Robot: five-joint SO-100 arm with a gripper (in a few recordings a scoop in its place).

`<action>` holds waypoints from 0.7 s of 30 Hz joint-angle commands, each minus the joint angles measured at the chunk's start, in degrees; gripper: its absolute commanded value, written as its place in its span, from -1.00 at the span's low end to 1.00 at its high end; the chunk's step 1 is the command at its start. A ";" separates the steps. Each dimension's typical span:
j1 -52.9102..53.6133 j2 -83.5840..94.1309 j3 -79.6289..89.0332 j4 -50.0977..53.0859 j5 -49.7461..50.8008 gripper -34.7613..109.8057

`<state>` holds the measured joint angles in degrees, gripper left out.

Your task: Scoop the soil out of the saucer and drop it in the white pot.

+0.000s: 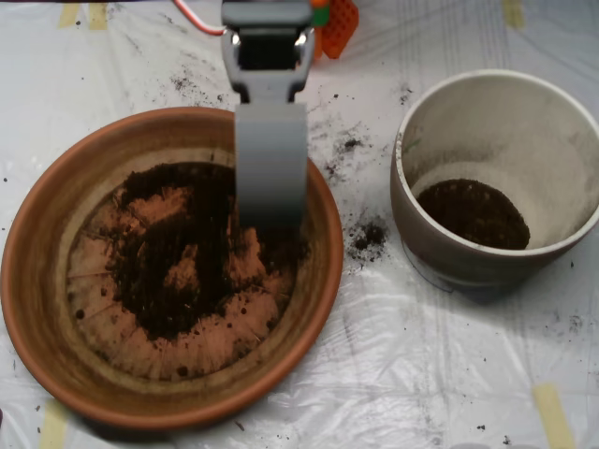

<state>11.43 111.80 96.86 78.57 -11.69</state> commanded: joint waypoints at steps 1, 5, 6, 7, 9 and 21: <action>5.27 4.66 9.23 -6.68 -2.72 0.12; 10.46 -2.29 14.50 -12.13 -5.62 0.13; 11.69 -4.66 14.85 -13.45 -6.33 0.13; 12.92 -6.94 15.03 -14.59 -7.12 0.13; 14.59 -11.25 15.03 -16.96 -9.05 0.14; 15.73 -28.30 8.35 -19.16 -19.69 0.24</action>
<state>26.54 83.23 109.16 59.68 -29.44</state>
